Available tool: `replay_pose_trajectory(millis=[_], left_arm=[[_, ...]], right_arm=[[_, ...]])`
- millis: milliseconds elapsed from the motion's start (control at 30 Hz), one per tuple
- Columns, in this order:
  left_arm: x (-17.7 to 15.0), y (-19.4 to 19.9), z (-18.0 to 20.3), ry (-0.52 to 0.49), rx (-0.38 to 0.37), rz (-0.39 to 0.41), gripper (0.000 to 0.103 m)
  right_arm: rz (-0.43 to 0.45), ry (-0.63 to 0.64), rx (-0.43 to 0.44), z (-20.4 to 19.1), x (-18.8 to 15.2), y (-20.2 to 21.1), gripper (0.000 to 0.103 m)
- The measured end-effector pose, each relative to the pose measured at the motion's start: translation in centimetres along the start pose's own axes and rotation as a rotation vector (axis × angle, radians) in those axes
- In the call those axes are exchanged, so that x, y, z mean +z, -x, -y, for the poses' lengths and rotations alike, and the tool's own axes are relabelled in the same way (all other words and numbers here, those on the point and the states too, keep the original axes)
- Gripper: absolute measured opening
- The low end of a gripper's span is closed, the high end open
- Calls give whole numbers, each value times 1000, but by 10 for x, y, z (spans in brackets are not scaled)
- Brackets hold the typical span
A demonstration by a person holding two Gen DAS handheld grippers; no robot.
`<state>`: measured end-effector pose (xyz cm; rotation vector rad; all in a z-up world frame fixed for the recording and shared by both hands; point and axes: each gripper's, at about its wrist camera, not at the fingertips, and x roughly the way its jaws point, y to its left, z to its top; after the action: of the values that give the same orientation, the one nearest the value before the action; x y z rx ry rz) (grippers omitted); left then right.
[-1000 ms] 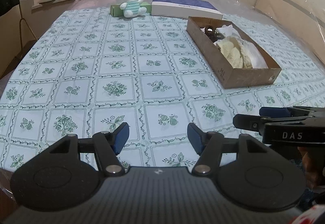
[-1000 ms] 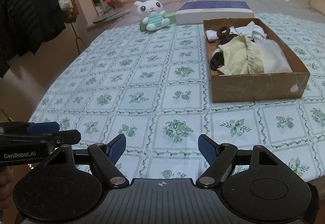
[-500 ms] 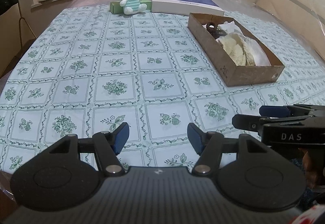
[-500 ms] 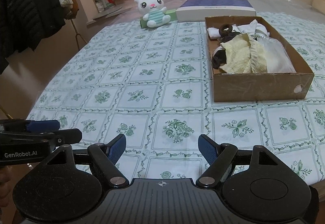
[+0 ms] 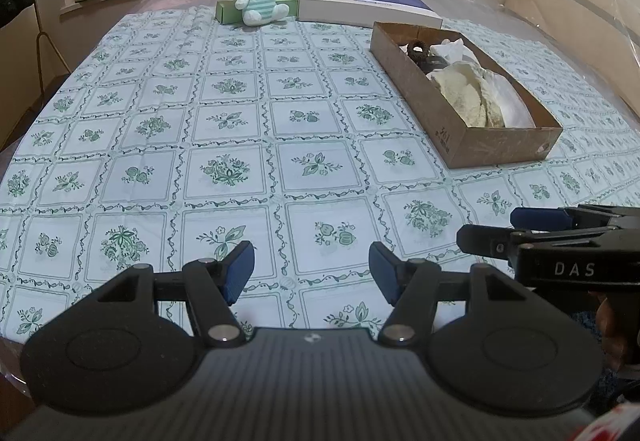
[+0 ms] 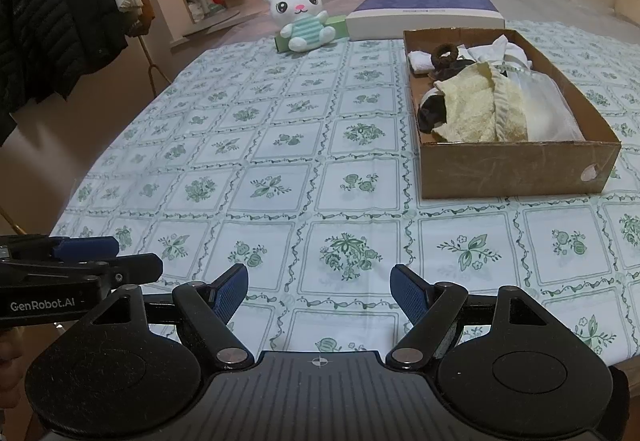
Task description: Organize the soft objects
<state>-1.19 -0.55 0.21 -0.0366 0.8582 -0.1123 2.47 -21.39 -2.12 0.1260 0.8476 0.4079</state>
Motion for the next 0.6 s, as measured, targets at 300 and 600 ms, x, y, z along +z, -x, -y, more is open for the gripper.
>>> replay_pose_trajectory(millis=[300,600], left_arm=[[0,-2,-2,4,1,-2,61],[0,-2,-2,4,0,-2,61]], right_arm=[[-1,0,-2,0,-1,-1,78],[-1,-1,-3,1,0,-1,78]])
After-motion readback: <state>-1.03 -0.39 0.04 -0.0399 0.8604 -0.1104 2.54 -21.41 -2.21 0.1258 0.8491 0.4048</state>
